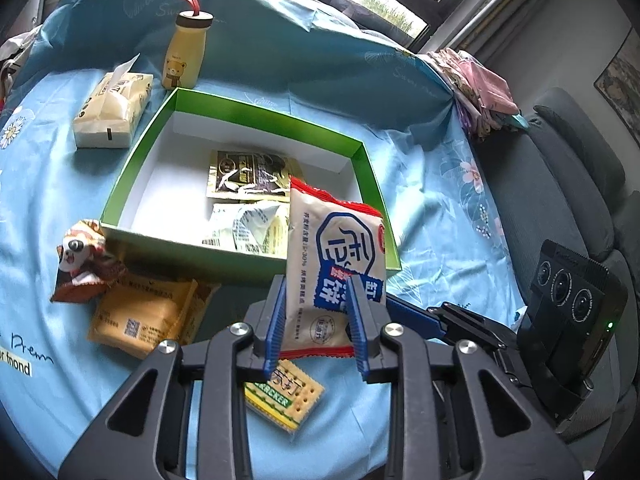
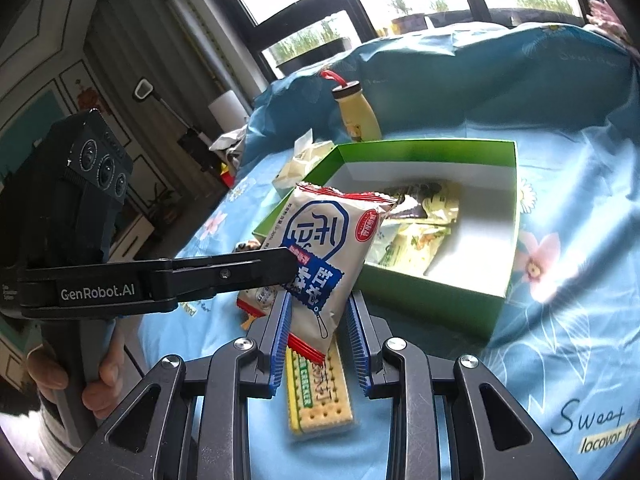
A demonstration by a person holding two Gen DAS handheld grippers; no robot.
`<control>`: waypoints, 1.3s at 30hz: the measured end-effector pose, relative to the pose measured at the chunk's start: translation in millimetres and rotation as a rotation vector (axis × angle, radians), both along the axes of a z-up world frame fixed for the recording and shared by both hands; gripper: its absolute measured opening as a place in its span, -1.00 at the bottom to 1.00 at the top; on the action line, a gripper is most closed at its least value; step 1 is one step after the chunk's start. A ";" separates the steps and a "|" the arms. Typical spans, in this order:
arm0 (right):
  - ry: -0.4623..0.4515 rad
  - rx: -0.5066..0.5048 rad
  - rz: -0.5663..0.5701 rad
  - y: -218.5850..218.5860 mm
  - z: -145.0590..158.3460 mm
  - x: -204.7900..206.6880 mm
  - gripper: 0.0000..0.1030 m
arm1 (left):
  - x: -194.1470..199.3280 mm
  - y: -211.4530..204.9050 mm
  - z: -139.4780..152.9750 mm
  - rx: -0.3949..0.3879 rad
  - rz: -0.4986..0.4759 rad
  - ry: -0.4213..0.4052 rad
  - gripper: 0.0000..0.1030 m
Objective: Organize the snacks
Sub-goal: 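Lift the white-blue packet over the green box with the right tool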
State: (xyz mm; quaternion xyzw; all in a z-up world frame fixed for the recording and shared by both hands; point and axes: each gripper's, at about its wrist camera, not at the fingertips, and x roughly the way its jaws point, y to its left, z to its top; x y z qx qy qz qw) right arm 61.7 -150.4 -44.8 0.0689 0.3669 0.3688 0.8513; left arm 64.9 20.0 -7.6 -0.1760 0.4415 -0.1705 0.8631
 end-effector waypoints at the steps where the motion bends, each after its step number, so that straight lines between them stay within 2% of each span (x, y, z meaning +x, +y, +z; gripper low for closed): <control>1: -0.003 -0.001 0.001 1.0 0.4 2.3 -0.41 | 2.1 1.2 0.4 -0.001 0.001 0.000 -0.45; 24: -0.017 -0.009 -0.014 11.6 -1.5 53.7 -0.41 | 58.0 9.3 -3.5 0.000 0.005 0.000 -0.45; 39: 0.016 -0.032 -0.007 26.7 -19.3 88.8 -0.41 | 88.1 23.1 -25.6 -0.008 0.035 0.056 -0.44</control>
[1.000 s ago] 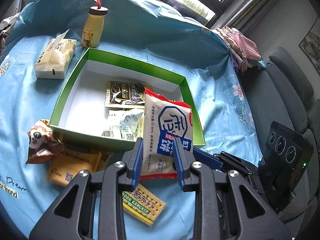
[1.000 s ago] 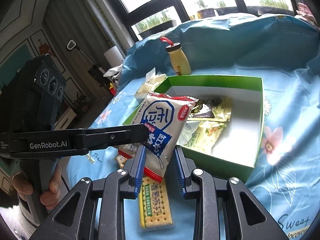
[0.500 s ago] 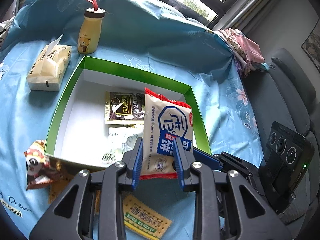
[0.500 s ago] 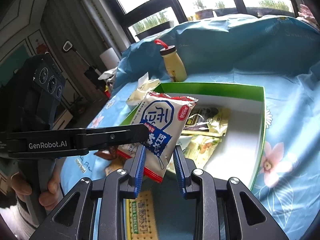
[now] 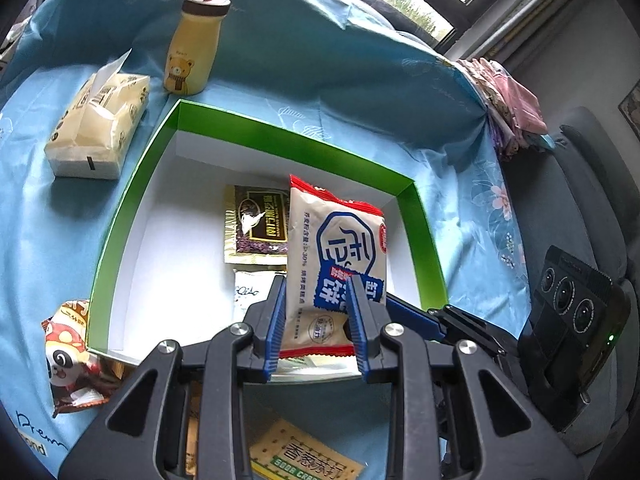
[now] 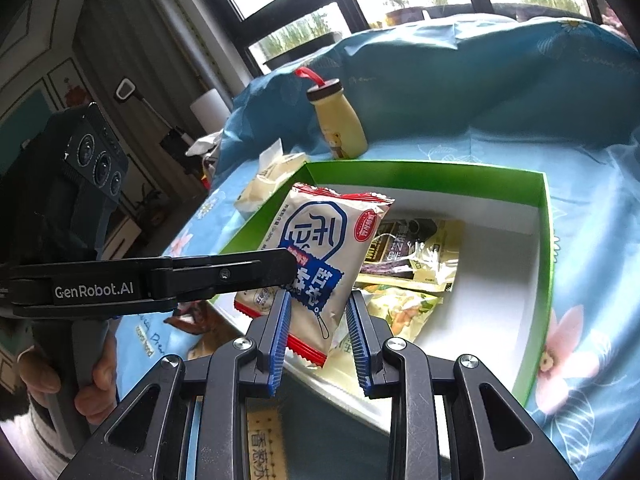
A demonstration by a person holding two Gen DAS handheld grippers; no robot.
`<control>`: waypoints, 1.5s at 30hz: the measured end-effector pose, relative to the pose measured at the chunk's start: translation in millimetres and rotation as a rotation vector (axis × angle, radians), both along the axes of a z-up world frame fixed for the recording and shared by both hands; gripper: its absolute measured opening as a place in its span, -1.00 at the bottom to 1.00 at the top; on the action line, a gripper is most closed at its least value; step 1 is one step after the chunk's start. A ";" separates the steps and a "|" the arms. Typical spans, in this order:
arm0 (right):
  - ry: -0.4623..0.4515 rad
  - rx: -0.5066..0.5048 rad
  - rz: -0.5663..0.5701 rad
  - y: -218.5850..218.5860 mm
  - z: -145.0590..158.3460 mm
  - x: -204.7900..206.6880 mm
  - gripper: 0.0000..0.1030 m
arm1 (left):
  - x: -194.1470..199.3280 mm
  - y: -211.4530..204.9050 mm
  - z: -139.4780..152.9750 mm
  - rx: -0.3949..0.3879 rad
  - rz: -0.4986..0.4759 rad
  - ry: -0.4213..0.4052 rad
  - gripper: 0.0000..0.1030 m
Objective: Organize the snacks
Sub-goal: 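Lift the white-blue packet over the green box with the right tool, then lower the packet into the green box and open the right tool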
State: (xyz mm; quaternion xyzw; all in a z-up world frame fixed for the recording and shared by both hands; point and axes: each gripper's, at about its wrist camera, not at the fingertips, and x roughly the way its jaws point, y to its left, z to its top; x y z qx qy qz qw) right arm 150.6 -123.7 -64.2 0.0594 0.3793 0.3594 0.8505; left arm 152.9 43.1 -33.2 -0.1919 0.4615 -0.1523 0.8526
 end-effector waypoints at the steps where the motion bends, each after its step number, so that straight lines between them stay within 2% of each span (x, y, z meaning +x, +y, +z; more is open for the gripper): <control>1: 0.004 -0.002 0.001 0.9 -1.4 1.0 -0.41 | 0.9 0.7 -1.9 0.000 0.002 0.005 -0.44; 12: 0.054 -0.035 -0.001 12.5 -15.7 13.9 -0.40 | 8.6 4.4 -20.8 -0.003 0.027 0.068 -0.37; 19: 0.052 -0.053 -0.019 13.6 -16.2 15.8 -0.40 | 10.2 7.2 -23.9 0.009 0.047 0.081 -0.30; 21: 0.049 -0.055 -0.038 11.5 -15.0 15.7 -0.36 | 10.1 8.6 -23.9 0.029 0.057 0.080 -0.13; 22: 0.046 -0.054 -0.053 9.0 -13.8 15.6 -0.26 | 9.1 8.8 -23.1 0.034 0.059 0.076 -0.06; 24: 0.034 -0.057 -0.080 3.1 -11.0 14.6 -0.20 | 6.7 8.3 -19.0 0.044 0.060 0.061 0.36; 26: 0.025 -0.062 -0.098 -2.6 -8.5 12.6 -0.20 | 3.2 7.0 -14.5 0.059 0.065 0.049 0.61; 33: 0.006 -0.069 -0.140 -23.7 1.1 -5.8 -0.14 | -10.6 7.5 -8.4 0.087 0.077 0.043 0.66; 35: -0.006 -0.060 -0.154 -31.3 4.4 -15.2 0.17 | -15.9 7.3 -6.3 0.105 0.085 0.041 0.72; 36: -0.011 -0.056 -0.160 -34.1 5.9 -19.4 0.19 | -19.0 7.1 -4.8 0.114 0.087 0.035 0.77; 45: -0.055 -0.046 -0.148 -47.7 20.0 -60.7 0.20 | -55.2 -3.2 13.3 0.192 0.090 -0.036 0.86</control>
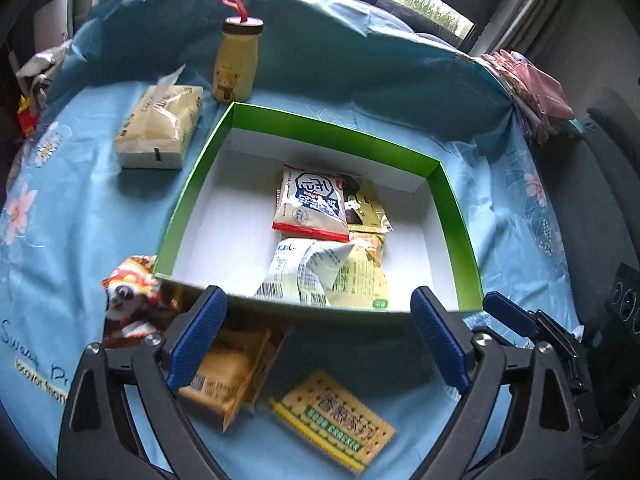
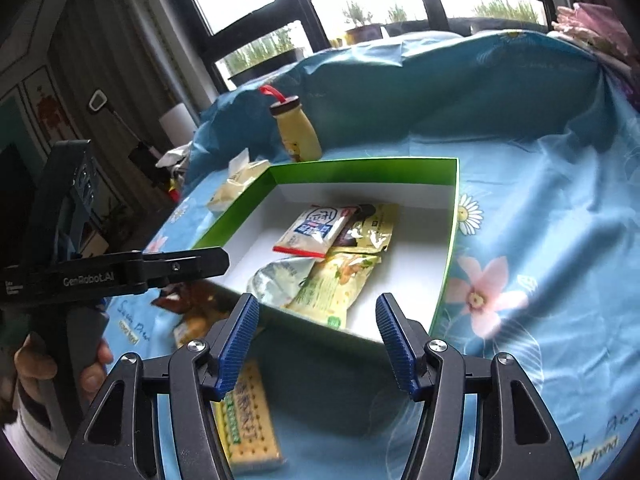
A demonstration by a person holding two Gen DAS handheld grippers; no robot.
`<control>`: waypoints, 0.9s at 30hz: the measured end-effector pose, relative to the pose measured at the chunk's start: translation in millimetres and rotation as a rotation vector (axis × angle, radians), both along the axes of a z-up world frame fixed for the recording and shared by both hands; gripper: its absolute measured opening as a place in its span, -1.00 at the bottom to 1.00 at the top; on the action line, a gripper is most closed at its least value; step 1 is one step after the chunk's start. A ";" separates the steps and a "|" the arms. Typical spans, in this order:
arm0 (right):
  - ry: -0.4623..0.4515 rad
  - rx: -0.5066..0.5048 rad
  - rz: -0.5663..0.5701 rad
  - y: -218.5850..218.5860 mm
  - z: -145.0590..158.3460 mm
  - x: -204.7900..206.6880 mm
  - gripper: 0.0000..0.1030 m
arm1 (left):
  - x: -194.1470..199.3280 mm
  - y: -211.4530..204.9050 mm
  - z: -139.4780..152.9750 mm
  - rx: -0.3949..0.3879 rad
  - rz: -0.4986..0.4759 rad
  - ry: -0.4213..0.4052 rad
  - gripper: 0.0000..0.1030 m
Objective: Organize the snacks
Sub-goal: 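Move the right tool back to the soda cracker pack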
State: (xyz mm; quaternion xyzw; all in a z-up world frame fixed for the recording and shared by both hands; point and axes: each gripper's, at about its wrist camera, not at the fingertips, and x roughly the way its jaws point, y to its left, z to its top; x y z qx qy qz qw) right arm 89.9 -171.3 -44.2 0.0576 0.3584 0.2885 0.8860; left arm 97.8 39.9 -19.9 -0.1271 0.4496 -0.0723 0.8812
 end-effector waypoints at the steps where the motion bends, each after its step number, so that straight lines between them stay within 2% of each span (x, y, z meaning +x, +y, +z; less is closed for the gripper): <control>1: -0.004 0.000 0.007 -0.6 1.1 -6.0 0.20 | -4.5 -0.6 1.1 0.006 -0.001 -0.006 0.89; 3: -0.010 -0.006 0.014 0.3 2.6 -14.9 0.20 | -14.0 -2.3 3.1 0.014 -0.009 -0.018 0.99; 7: -0.015 -0.028 0.030 1.4 3.0 -33.2 0.20 | -30.2 0.2 2.9 0.005 -0.013 -0.014 0.99; 19: 0.044 -0.052 0.060 2.6 -17.1 -71.5 0.20 | -77.9 18.6 -9.9 -0.122 0.047 0.038 0.99; 25: 0.078 -0.088 0.102 13.9 -36.3 -88.8 0.20 | -93.2 24.4 -27.8 -0.230 0.018 0.074 0.99; 27: 0.084 -0.099 0.117 19.4 -41.7 -93.7 0.20 | -97.6 23.9 -30.4 -0.233 0.002 0.060 0.99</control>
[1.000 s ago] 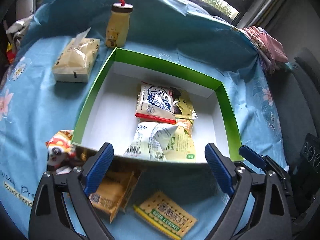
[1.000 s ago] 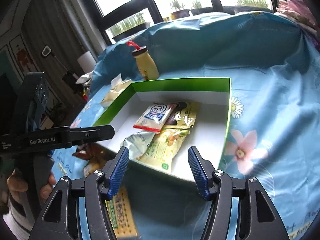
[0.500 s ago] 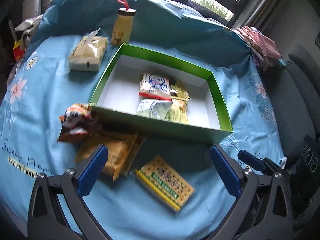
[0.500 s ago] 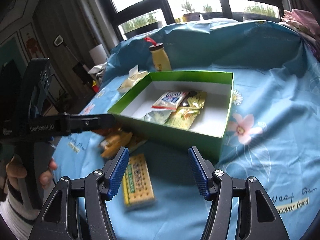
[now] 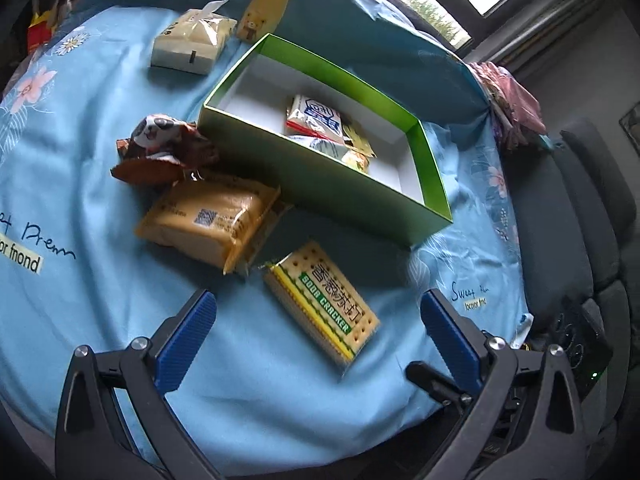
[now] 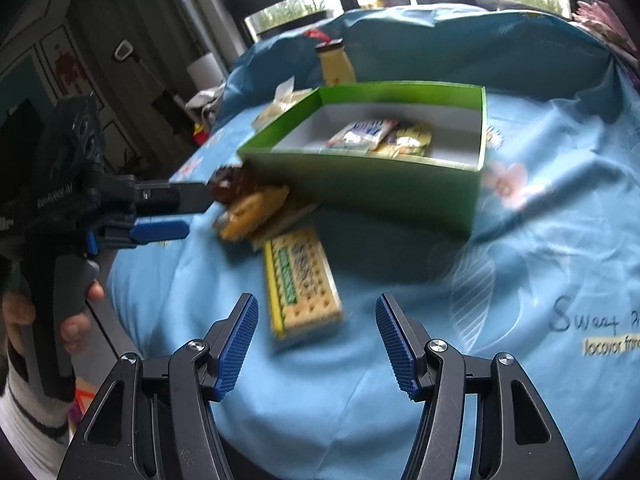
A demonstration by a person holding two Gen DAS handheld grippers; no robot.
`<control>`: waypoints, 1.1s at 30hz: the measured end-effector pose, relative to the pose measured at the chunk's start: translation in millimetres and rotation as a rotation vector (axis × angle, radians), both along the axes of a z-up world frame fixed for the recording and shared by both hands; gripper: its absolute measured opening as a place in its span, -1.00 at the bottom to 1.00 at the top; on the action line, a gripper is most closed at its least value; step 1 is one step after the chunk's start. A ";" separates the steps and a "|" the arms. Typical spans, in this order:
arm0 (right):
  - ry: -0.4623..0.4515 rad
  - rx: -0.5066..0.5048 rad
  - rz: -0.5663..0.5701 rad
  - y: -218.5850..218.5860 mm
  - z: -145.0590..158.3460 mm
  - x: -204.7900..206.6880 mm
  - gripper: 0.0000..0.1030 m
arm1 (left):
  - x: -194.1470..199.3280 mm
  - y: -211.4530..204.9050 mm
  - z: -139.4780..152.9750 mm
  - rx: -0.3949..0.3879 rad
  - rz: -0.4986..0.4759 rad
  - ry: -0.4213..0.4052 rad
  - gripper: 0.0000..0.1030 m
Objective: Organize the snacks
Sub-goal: 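Move the right tool back to the soda cracker pack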
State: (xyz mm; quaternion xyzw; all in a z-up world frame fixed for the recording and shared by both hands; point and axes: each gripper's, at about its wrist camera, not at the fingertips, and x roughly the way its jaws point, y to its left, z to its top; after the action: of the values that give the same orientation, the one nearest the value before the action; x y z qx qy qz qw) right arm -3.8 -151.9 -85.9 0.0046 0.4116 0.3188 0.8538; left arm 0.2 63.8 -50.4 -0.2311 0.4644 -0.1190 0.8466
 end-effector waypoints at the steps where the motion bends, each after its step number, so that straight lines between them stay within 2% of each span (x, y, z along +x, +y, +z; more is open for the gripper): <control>1: 0.003 -0.006 0.007 2.6 -2.5 -1.8 0.20 | -2.6 -1.0 -0.8 0.011 -0.007 -0.016 0.99; 7: -0.008 -0.070 0.035 17.6 -15.6 -9.5 0.20 | -11.2 -12.1 -14.2 0.123 -0.079 -0.057 0.99; 10: -0.007 -0.099 0.040 24.3 -22.5 -9.6 0.20 | -7.3 -13.9 -21.8 0.144 -0.093 -0.052 0.99; 21: -0.023 -0.149 0.021 30.2 -40.4 6.5 0.20 | 19.6 -23.8 -26.1 0.129 -0.162 -0.043 0.99; 26: -0.044 -0.175 -0.060 9.1 -35.9 23.1 0.20 | 37.8 -33.0 -29.8 0.100 -0.200 -0.020 0.99; 30: -0.044 -0.170 -0.091 -4.5 -32.7 43.4 0.20 | 52.8 -36.1 -38.7 0.066 -0.202 0.029 0.99; 33: -0.029 -0.142 -0.113 -13.5 -30.2 55.5 0.20 | 60.2 -32.9 -46.7 0.004 -0.191 0.091 0.97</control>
State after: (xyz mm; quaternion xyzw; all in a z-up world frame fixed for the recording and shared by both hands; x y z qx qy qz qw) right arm 51.7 -165.4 -116.0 -0.0374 0.4200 0.2404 0.8743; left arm 60.3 31.0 -97.0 -0.1894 0.5225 -0.1875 0.8099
